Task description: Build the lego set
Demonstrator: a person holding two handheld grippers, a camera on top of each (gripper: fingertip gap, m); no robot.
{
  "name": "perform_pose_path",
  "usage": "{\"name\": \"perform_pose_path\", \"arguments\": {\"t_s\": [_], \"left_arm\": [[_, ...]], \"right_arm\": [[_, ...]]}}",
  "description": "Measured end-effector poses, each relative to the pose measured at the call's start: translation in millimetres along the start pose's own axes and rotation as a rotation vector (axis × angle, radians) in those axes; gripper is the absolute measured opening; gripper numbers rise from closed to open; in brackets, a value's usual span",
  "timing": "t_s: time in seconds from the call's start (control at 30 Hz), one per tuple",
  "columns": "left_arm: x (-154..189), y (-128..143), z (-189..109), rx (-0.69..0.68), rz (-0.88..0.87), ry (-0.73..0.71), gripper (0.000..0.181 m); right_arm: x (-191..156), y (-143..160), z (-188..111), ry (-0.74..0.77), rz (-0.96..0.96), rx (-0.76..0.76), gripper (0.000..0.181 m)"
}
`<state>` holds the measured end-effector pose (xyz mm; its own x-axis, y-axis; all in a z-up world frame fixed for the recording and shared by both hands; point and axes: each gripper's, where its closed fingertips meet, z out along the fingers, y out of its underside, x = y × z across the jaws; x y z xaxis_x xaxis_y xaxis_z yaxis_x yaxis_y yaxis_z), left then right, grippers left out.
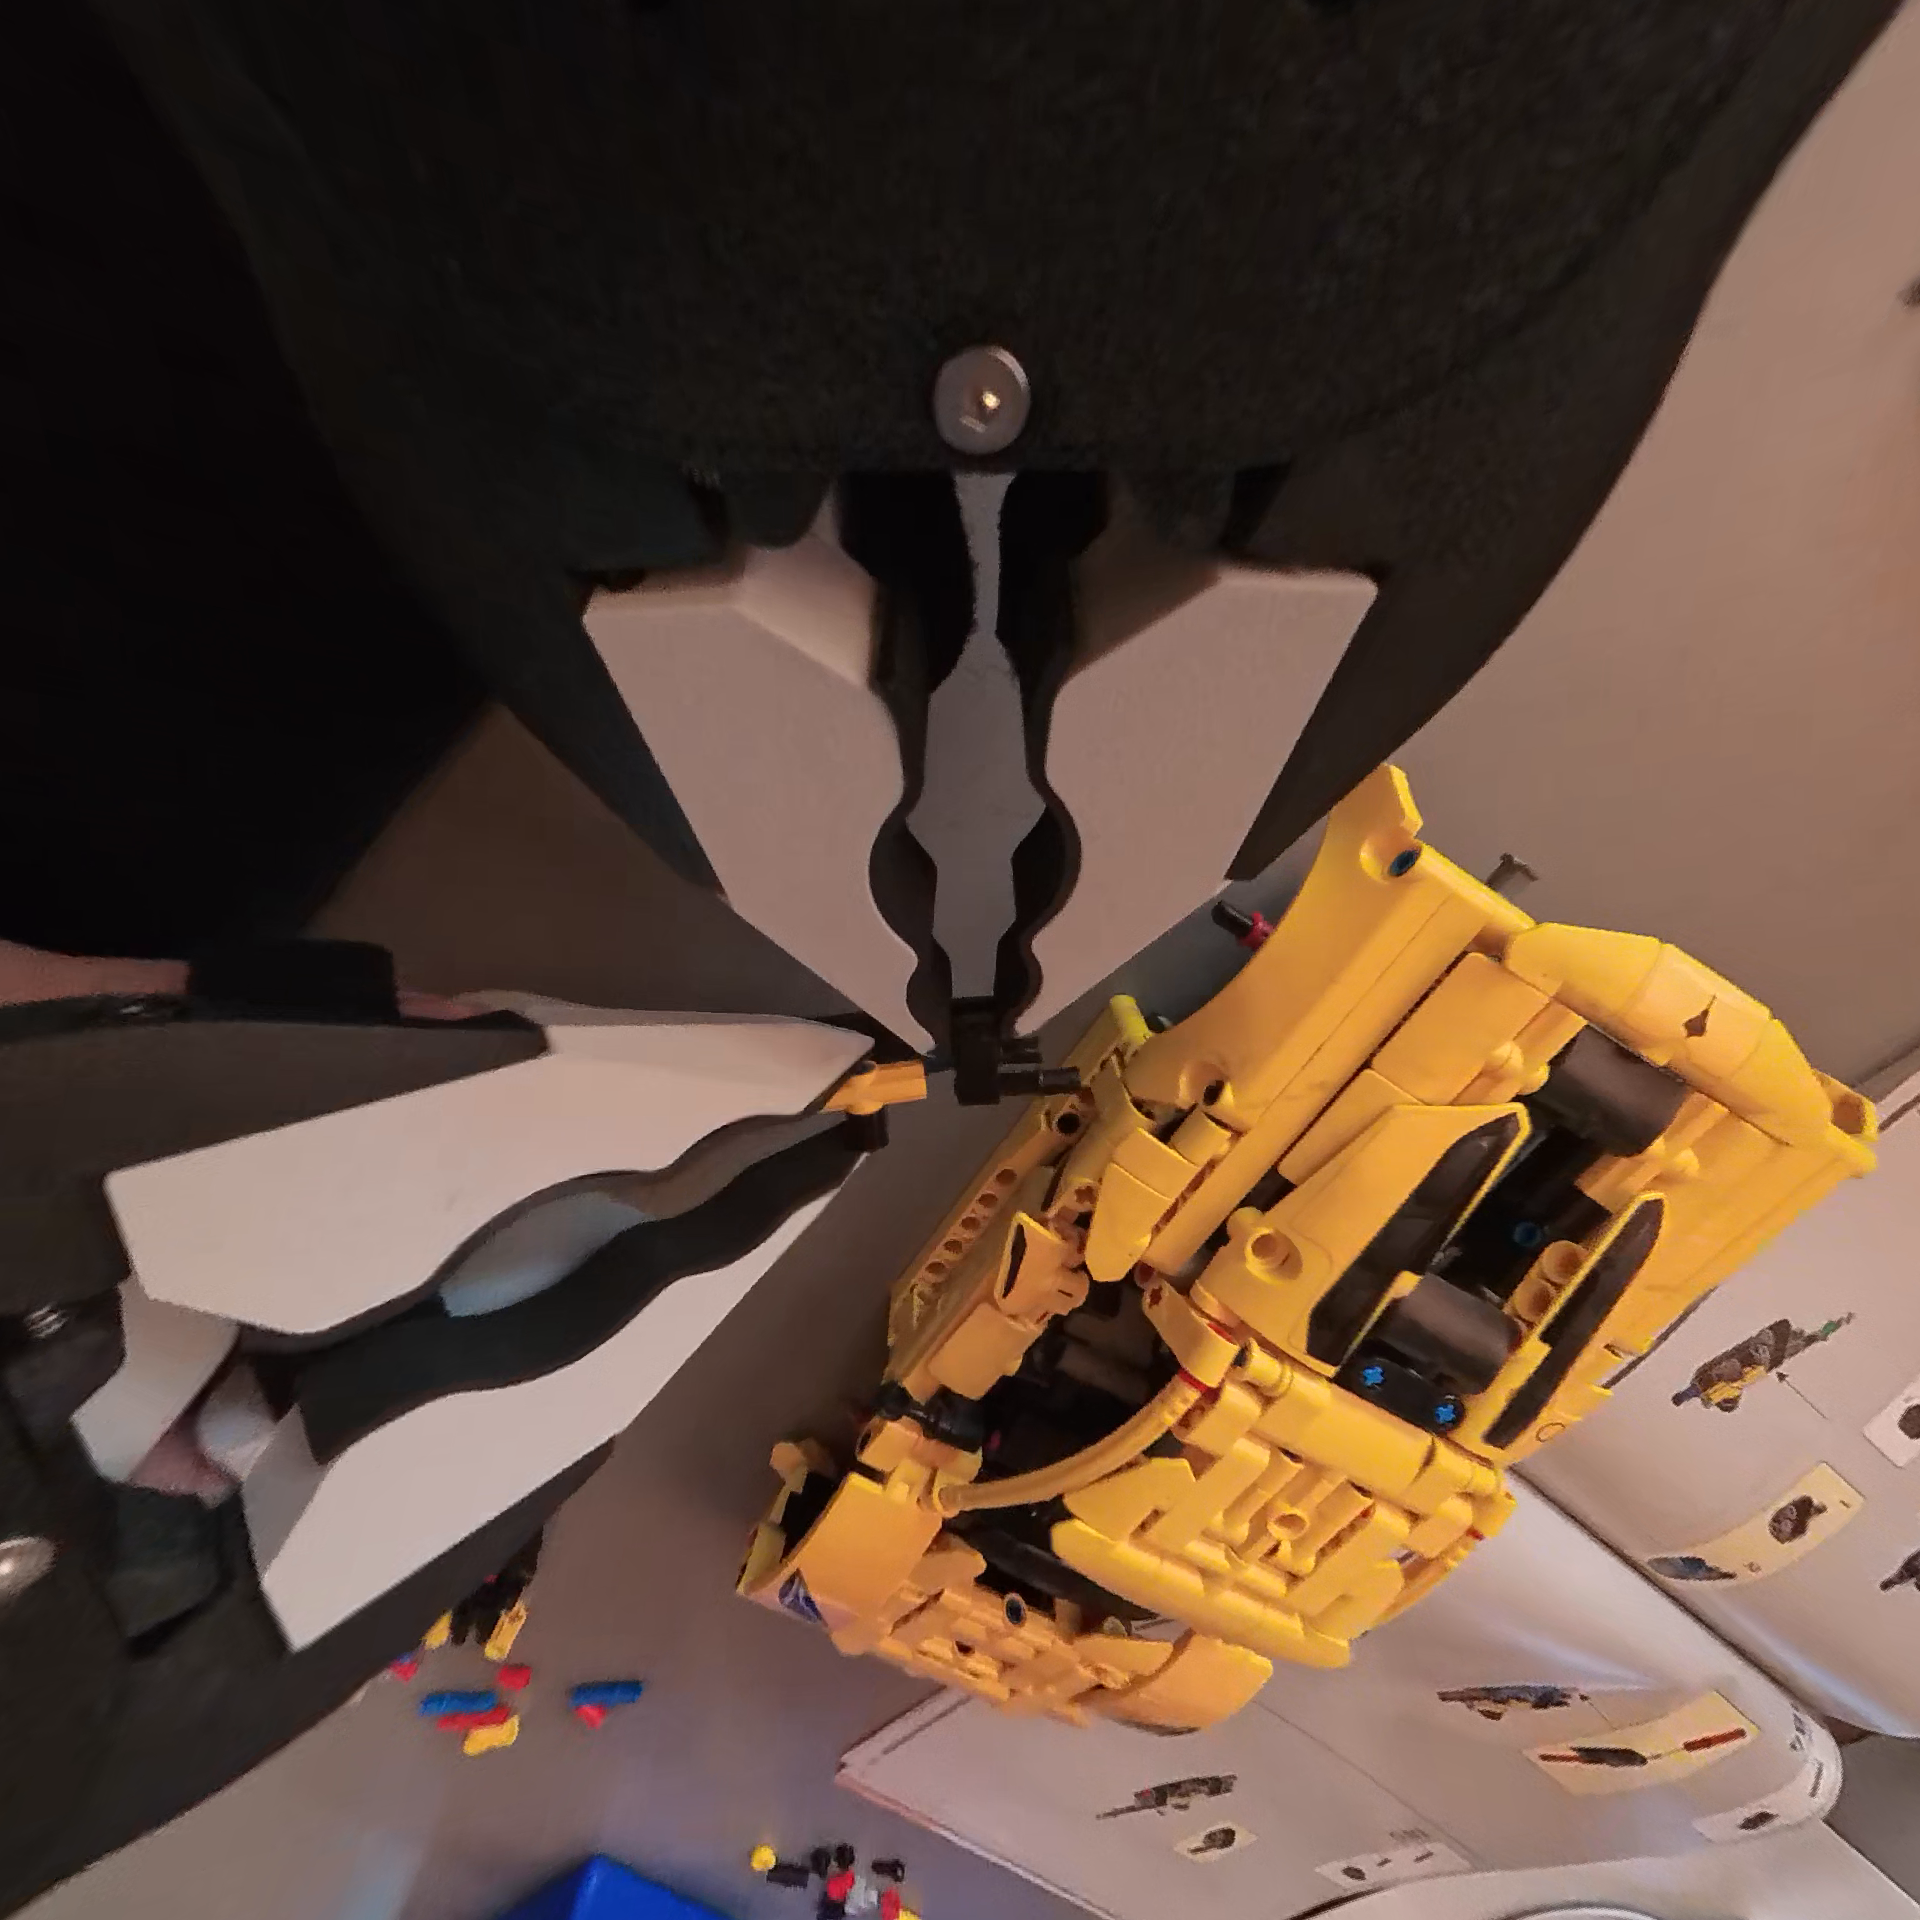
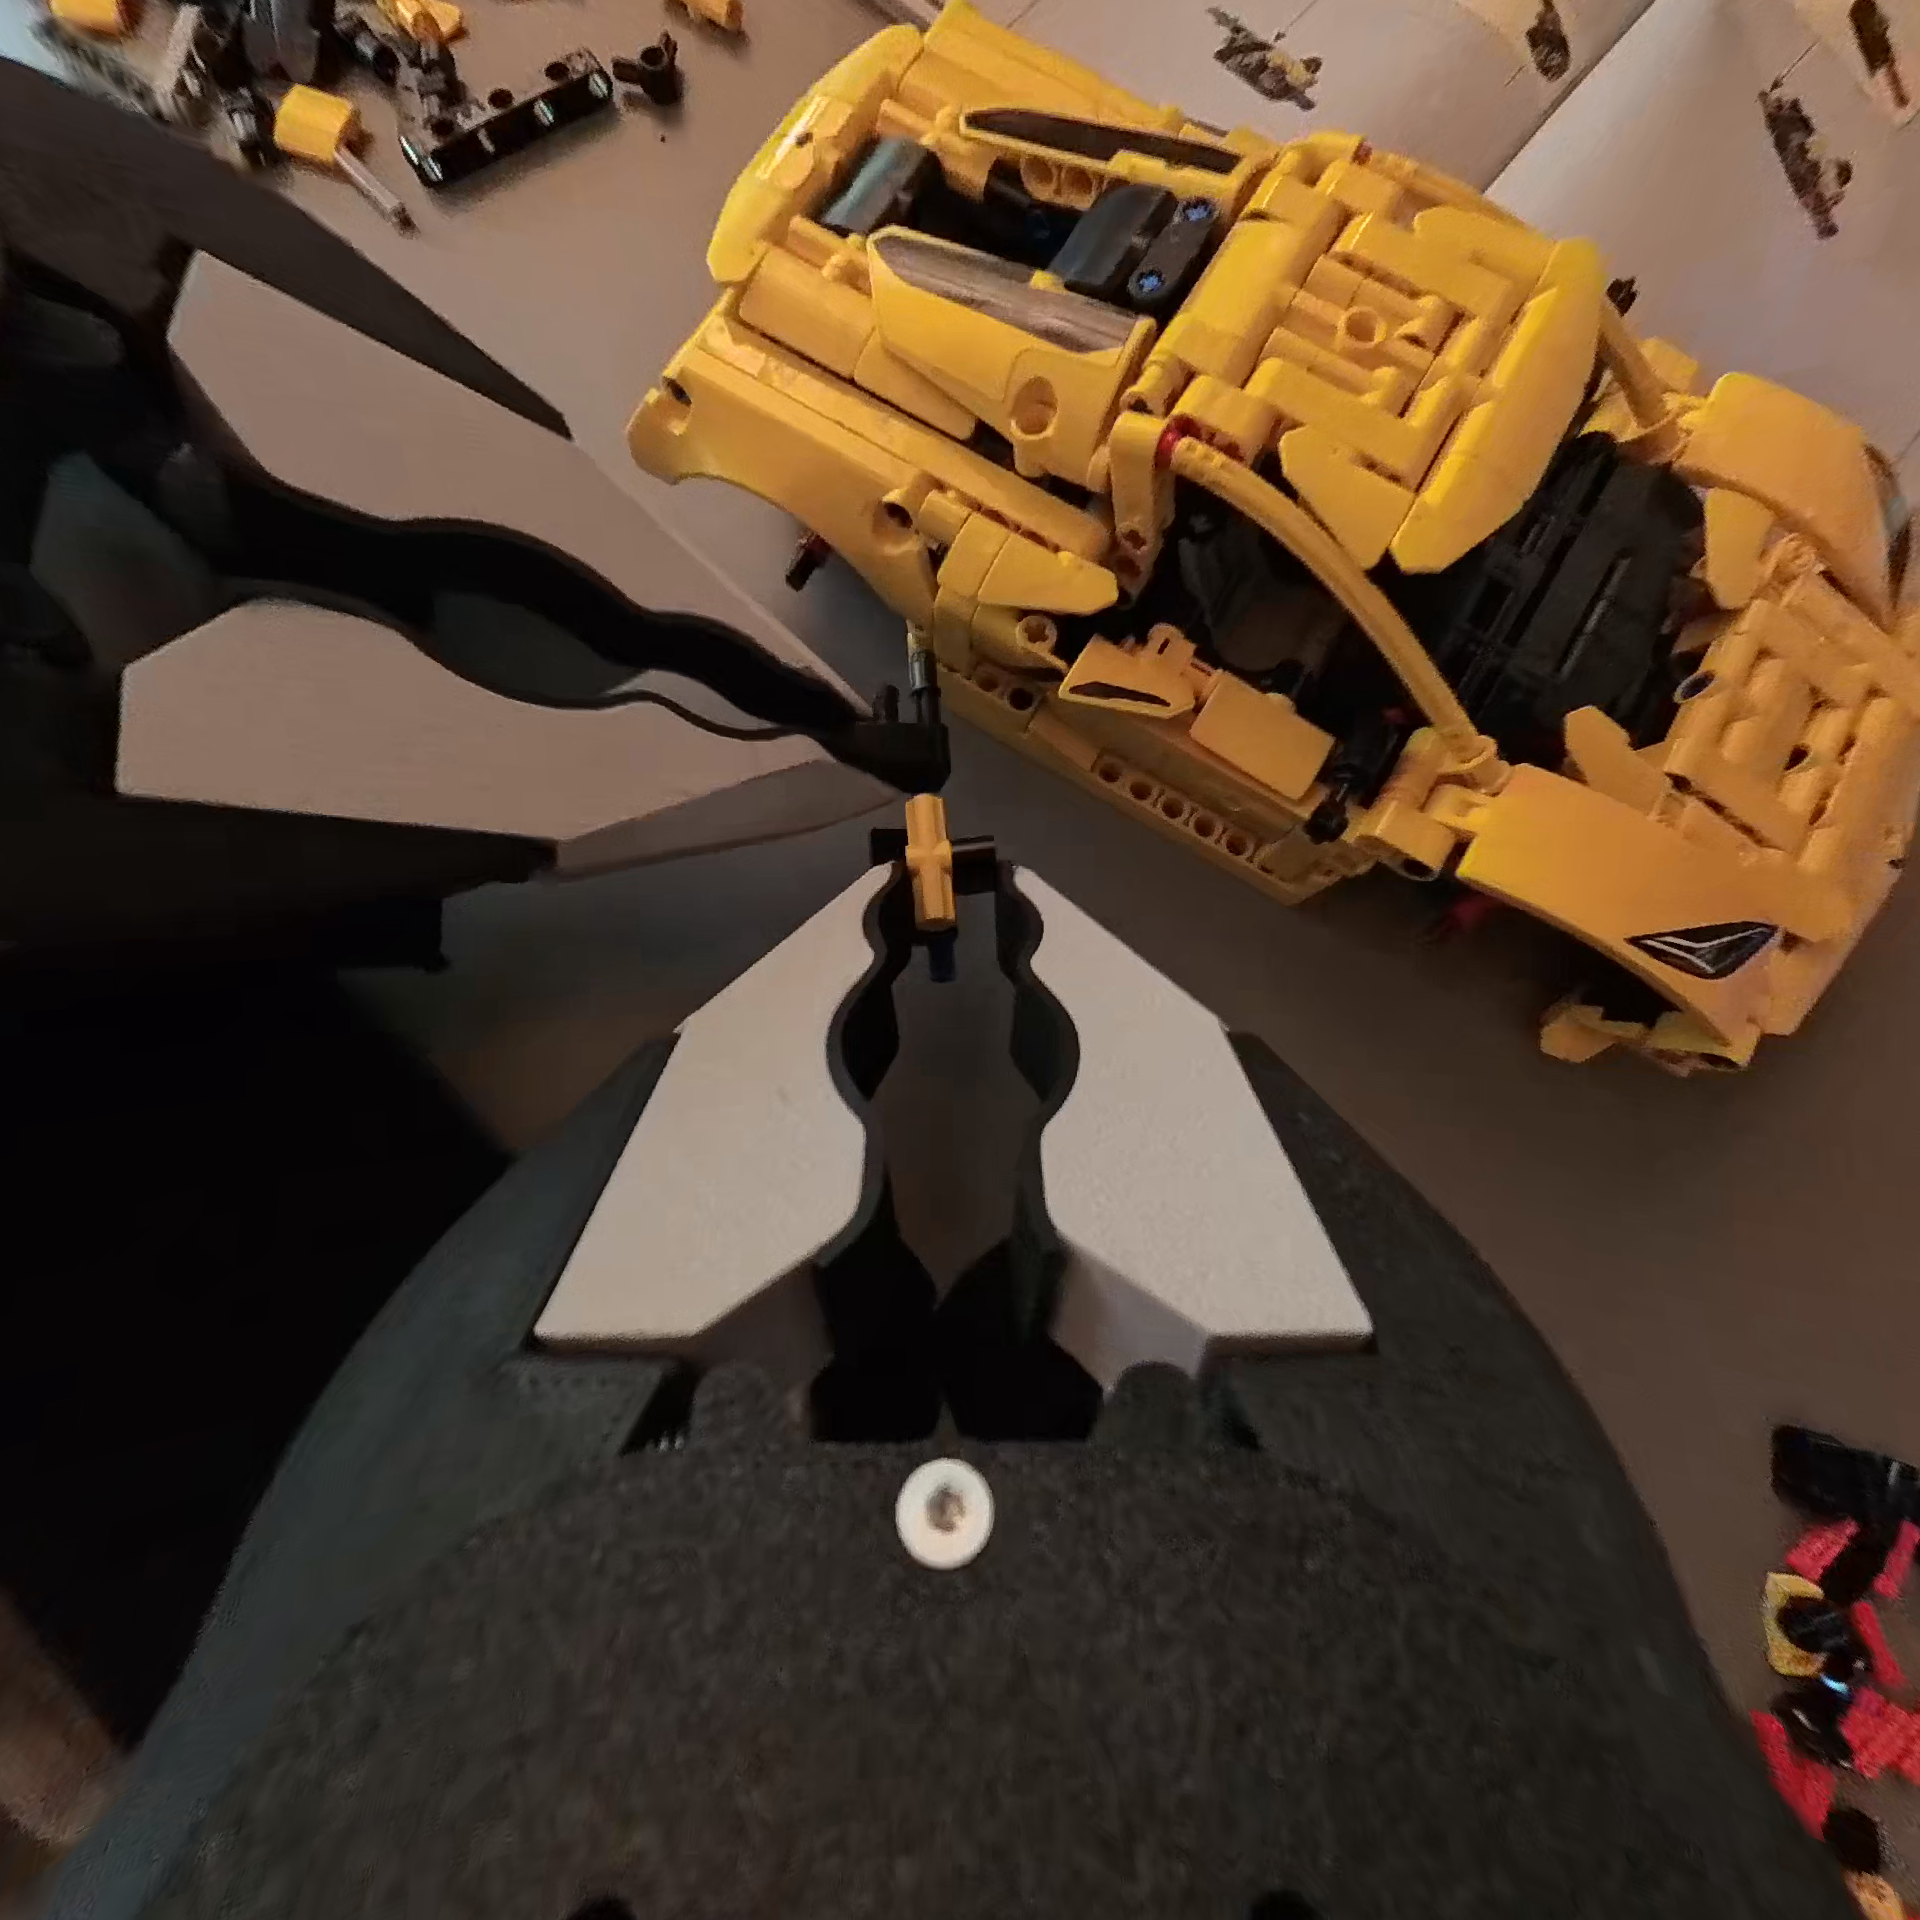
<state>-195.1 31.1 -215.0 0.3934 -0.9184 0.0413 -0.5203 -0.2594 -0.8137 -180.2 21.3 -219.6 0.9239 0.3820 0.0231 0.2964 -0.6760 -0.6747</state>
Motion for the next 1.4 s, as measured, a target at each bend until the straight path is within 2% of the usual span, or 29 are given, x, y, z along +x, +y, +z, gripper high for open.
{"name": "perform_pose_path", "arguments": {"t_s": [0.17, 0.2, 0.3, 0.47, 0.57, 0.73, 0.8, 0.83, 0.93, 1.0, 1.1, 1.2, 1.33, 1.4], "left_arm": [[9.0, 0.6, 1.3, -0.004, 0.011, 0.048, 0.008], [9.0, -0.9, 1.1, 0.004, 0.009, 0.050, 0.008], [8.4, -2.6, 0.3, 0.013, -0.010, 0.066, 0.007], [-5.9, -7.5, -4.9, 0.058, -0.138, 0.078, 0.007], [-9.3, -9.4, -7.7, 0.076, -0.145, 0.069, 0.007], [-6.7, -21.7, -16.7, 0.167, -0.215, 0.164, 0.007], [-6.9, -27.2, -23.1, 0.208, -0.248, 0.197, 0.008], [-6.6, -29.9, -26.5, 0.227, -0.256, 0.210, 0.008], [-0.2, -38.0, -36.2, 0.275, -0.214, 0.220, 0.008], [7.2, -45.0, -42.2, 0.311, -0.139, 0.206, 0.007], [14.2, -54.6, -49.8, 0.356, 0.017, 0.130, 0.007], [19.3, -60.1, -53.1, 0.369, 0.138, 0.057, 0.008], [24.8, -62.0, -52.5, 0.367, 0.254, -0.017, 0.008], [28.3, -62.0, -53.1, 0.370, 0.310, -0.034, 0.008]], "right_arm": [[6.1, -6.8, -4.7, -0.198, 0.288, 0.095, 0.015], [6.9, -6.9, -5.4, -0.218, 0.293, 0.103, 0.015], [5.6, -2.7, -6.9, -0.211, 0.236, 0.110, 0.015], [2.5, 15.6, -0.6, -0.224, 0.141, 0.077, 0.015], [-0.5, 29.5, 3.6, -0.258, 0.065, 0.011, 0.015], [1.5, 32.9, 2.7, -0.271, 0.004, 0.037, 0.016], [6.3, 32.8, -3.2, -0.264, 0.010, 0.028, 0.029], [8.7, 26.6, -10.5, -0.272, 0.019, 0.050, 0.029], [2.4, -25.6, -46.5, -0.412, 0.095, 0.313, 0.028], [-3.5, -51.2, -62.4, -0.556, 0.234, 0.432, 0.027], [-13.5, -51.4, -55.4, -0.756, 0.434, 0.362, 0.029], [-19.1, -59.1, -59.9, -0.939, 0.631, 0.375, 0.028], [-24.1, -59.9, -63.2, -1.068, 0.766, 0.357, 0.015], [-24.7, -57.9, -66.4, -1.127, 0.802, 0.332, 0.014]]}}
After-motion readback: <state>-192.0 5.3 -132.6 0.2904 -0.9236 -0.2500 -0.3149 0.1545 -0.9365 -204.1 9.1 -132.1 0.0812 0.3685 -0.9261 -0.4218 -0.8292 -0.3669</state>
